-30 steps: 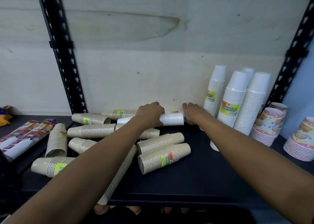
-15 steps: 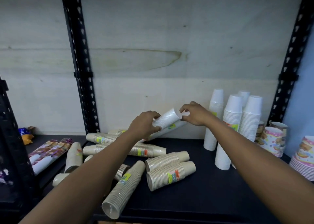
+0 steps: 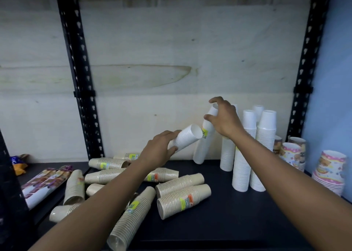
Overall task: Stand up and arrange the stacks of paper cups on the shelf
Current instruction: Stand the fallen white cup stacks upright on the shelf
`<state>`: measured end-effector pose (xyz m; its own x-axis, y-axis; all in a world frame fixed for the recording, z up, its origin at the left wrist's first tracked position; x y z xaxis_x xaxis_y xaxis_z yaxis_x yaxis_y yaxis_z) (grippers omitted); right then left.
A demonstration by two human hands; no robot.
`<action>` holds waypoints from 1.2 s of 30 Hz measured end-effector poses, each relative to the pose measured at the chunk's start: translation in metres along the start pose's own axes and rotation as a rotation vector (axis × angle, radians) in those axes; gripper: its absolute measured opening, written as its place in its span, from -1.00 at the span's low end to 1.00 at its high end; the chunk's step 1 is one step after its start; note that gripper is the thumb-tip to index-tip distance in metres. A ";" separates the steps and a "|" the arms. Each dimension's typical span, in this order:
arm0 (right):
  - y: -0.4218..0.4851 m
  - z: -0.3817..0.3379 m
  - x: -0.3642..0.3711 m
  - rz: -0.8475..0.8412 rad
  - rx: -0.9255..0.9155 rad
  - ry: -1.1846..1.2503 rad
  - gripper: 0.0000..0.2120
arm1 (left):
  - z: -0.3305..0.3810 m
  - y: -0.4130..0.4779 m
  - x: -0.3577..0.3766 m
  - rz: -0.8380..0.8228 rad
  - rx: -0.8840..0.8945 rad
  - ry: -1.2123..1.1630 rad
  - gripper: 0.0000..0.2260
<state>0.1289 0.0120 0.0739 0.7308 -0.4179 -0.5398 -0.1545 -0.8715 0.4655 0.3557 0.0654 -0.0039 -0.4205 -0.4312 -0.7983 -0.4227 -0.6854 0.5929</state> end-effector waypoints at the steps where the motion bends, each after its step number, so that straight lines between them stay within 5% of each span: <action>1: -0.001 0.000 -0.002 -0.005 0.000 -0.008 -0.52 | 0.001 0.000 0.003 0.030 -0.020 -0.073 -0.47; 10: -0.014 0.007 -0.011 -0.006 -0.035 -0.061 -0.58 | 0.013 0.002 0.039 0.282 -0.309 -0.693 -0.53; 15: -0.018 0.003 -0.011 -0.010 -0.054 -0.089 -0.58 | 0.017 0.006 0.039 0.530 -0.532 -0.888 -0.88; 19: -0.018 -0.003 -0.013 -0.038 -0.048 -0.110 -0.51 | 0.014 0.013 0.034 0.567 -0.343 -0.569 -0.87; 26: 0.003 -0.010 -0.022 -0.081 -0.012 -0.239 -0.48 | 0.021 0.029 0.031 0.501 -0.192 -0.252 -0.42; 36: 0.026 -0.007 -0.024 -0.209 -0.072 -0.451 -0.44 | -0.011 0.071 0.096 0.261 -0.033 -0.447 -0.23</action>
<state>0.1120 0.0013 0.1041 0.3785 -0.3195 -0.8687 0.0226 -0.9351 0.3537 0.2939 -0.0307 -0.0400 -0.8132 -0.3027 -0.4971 -0.2358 -0.6095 0.7569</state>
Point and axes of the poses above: each hand's wrist, its own y-axis towards the middle knuckle, its own x-axis out of the palm, z = x × y, the point moved 5 cm from there along y, towards the middle knuckle, and after that the axes turned 13 degrees about x, right-handed, at the moved point
